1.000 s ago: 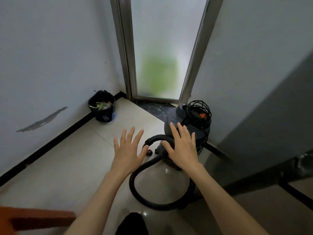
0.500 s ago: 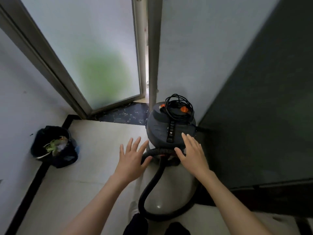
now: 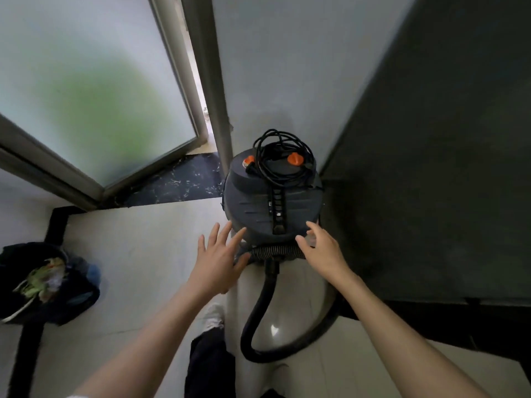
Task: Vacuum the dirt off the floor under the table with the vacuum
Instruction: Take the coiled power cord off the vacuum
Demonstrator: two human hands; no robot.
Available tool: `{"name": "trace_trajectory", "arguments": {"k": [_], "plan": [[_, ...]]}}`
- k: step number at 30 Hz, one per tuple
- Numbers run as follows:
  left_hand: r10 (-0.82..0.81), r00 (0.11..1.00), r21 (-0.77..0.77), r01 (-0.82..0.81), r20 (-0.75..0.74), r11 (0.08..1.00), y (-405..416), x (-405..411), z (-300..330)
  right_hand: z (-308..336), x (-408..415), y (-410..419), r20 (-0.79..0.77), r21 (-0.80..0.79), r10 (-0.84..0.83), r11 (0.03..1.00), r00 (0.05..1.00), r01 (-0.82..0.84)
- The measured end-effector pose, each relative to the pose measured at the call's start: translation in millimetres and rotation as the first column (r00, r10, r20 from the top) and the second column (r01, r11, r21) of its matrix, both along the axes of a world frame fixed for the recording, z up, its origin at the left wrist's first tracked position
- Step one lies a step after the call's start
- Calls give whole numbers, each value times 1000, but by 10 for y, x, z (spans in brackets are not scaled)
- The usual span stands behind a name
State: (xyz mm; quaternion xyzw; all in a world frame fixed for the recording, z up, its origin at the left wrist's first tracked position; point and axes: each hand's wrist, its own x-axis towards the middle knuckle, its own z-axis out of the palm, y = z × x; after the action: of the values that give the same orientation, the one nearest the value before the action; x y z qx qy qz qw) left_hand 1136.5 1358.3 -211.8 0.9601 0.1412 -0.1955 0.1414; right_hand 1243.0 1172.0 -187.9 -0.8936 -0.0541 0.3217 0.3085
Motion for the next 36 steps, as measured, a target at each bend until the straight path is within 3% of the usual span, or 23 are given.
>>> {"name": "trace_trajectory", "arguments": {"k": [5, 12, 16, 26, 36], "plan": [[-214, 976, -29, 213, -32, 977, 340, 630, -703, -560, 532, 577, -1, 84, -257, 963, 966, 256], [-377, 916, -50, 386, 135, 921, 876, 1288, -1465, -1186, 885, 1280, 67, 70, -498, 867, 865, 493], [-524, 829, 15, 532, 196, 847, 975, 1287, -1710, -1281, 851, 1350, 39, 42, -512, 859, 858, 510], [-564, 781, -21, 590, 269, 807, 1066, 1107, -1760, -1294, 540, 1356, 86, 11, -501, 865, 861, 502], [-714, 664, -7, 733, 222, 680, 1307, 337, -1758, -1274, -503, 1413, -36, 47, -652, 756, 758, 653]]}}
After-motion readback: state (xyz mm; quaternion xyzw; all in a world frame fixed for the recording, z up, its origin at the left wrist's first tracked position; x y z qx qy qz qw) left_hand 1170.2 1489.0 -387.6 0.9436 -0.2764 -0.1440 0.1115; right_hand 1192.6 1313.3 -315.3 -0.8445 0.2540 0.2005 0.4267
